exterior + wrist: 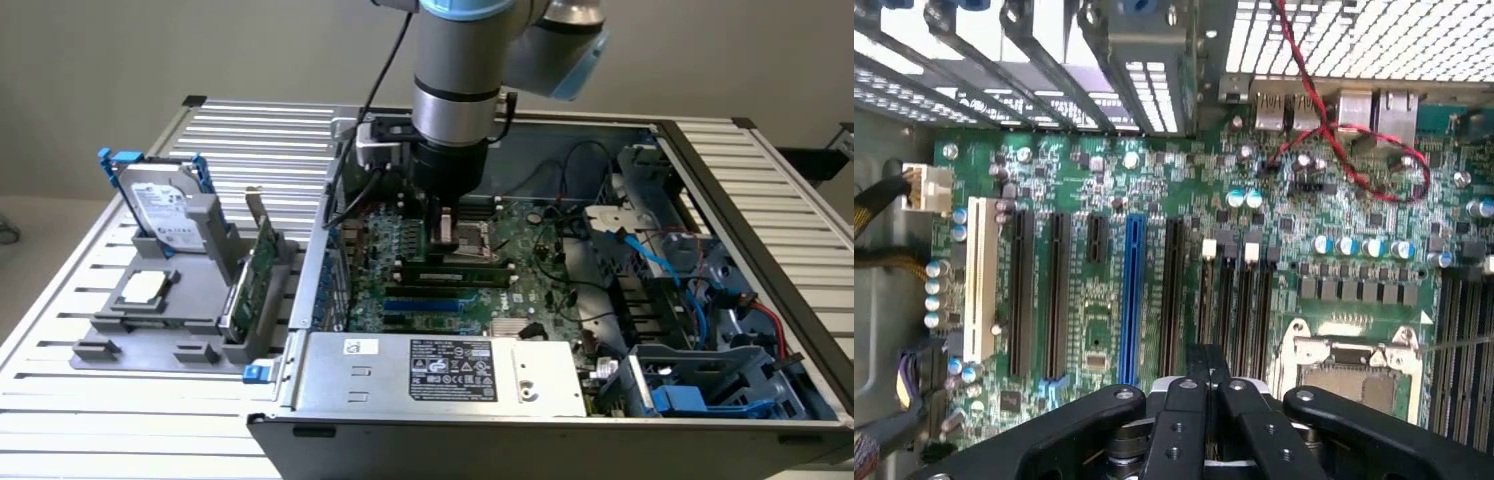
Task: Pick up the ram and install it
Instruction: 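Press down the ram until it locks into place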
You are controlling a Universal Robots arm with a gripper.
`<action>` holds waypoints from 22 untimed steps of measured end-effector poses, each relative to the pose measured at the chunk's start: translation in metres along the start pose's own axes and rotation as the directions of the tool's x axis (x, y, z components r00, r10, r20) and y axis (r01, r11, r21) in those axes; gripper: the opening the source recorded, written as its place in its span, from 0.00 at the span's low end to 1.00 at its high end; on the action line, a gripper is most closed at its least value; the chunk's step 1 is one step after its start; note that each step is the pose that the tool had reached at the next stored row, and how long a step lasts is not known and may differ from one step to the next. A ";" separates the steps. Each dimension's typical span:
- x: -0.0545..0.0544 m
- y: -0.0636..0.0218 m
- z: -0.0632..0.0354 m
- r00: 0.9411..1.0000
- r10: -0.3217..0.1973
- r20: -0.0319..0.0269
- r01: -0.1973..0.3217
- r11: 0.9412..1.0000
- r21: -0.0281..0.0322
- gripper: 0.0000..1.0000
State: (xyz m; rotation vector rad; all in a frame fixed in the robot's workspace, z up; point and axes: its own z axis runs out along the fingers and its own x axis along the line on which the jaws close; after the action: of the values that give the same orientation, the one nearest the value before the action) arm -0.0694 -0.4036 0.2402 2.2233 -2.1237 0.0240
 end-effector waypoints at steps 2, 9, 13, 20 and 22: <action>-0.001 0.0001 0.0019 1.000 0.000 0.000 0.000 1.000 0.000 0.11; -0.002 -0.0052 0.0018 1.000 0.000 0.000 0.000 1.000 0.000 0.11; -0.002 -0.0063 0.0022 1.000 0.000 0.000 0.000 1.000 0.000 0.11; -0.003 -0.0066 0.0080 1.000 0.000 0.000 0.000 1.000 0.000 0.11; -0.003 -0.0066 0.0094 1.000 0.000 0.000 0.000 1.000 0.000 0.11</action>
State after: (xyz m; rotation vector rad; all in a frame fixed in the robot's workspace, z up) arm -0.0633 -0.4010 0.2304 2.2232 -2.1236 0.0241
